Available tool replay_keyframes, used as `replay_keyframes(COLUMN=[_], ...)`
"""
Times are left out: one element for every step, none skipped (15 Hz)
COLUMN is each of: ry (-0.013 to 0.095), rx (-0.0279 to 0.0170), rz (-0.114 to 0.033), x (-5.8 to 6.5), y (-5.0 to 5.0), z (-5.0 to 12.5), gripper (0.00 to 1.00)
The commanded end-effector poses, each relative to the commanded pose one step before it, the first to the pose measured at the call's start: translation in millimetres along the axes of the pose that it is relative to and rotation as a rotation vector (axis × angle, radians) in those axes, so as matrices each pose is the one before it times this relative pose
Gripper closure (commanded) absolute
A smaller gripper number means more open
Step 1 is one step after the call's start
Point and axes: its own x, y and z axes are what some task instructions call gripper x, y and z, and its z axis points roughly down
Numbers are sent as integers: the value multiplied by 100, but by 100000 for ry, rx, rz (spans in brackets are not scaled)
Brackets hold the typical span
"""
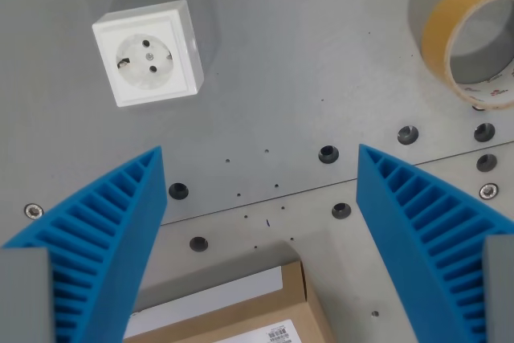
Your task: Pick up the blue bag
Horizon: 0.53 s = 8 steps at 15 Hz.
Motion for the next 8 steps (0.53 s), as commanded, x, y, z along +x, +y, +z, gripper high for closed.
replay_keyframes(ry=[447,3,13,19,13,33,88,118], rx=[57,-5,-1,8,2,6,6,25], rz=[-15,-19,-39,57,73,63,145,172], x=[-14,3,10,22,41,68,104,150], y=[3,0,0,1,1,2,4,5], z=[-210,3,9,20,38,64,98,139], gripper=[0,0,0,0,0,0,0,0])
